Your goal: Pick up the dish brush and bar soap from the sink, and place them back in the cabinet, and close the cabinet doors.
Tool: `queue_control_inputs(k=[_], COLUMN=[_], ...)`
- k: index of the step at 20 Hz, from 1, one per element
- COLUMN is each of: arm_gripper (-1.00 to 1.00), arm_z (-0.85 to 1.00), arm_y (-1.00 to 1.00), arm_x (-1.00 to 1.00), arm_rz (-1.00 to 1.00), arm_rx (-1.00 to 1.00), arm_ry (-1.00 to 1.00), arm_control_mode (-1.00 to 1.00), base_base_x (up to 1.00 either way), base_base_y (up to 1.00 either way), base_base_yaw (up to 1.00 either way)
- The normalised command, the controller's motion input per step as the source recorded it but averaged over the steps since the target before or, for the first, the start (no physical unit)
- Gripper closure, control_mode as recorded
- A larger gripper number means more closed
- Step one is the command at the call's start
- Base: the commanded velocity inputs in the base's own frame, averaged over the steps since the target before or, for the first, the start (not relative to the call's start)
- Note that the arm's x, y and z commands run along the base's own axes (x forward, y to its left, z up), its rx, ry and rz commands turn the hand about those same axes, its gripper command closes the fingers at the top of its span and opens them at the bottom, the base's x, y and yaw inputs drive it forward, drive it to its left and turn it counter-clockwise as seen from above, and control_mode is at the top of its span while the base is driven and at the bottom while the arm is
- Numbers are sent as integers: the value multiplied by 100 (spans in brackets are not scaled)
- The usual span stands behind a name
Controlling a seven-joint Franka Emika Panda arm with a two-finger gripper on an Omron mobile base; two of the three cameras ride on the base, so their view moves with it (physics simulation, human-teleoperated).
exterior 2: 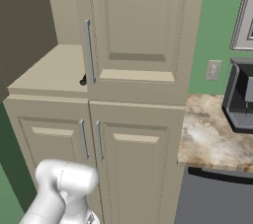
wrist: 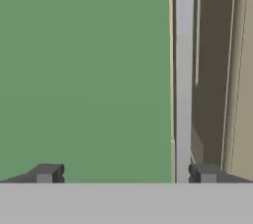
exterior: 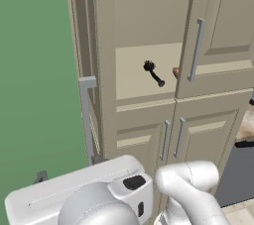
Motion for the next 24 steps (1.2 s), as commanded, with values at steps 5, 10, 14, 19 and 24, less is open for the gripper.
queue_control_inputs(k=[5, 10, 14, 19, 24], arm_gripper=[-100, -100, -100, -100, -100], arm_z=[-1, -7, -5, -10, -9], arm_y=[15, 12, 12, 5, 0], arm_x=[9, 11, 18, 19, 21], arm_rz=[-8, -7, -8, -8, -8], arm_rx=[1, 0, 0, 1, 2], arm_ry=[0, 0, 0, 0, 0], arm_control_mode=[-100, -100, -100, -100, -100], base_base_x=[0, 0, 0, 0, 0], base_base_y=[0, 0, 0, 0, 0], base_base_yaw=[0, 0, 0, 0, 0])
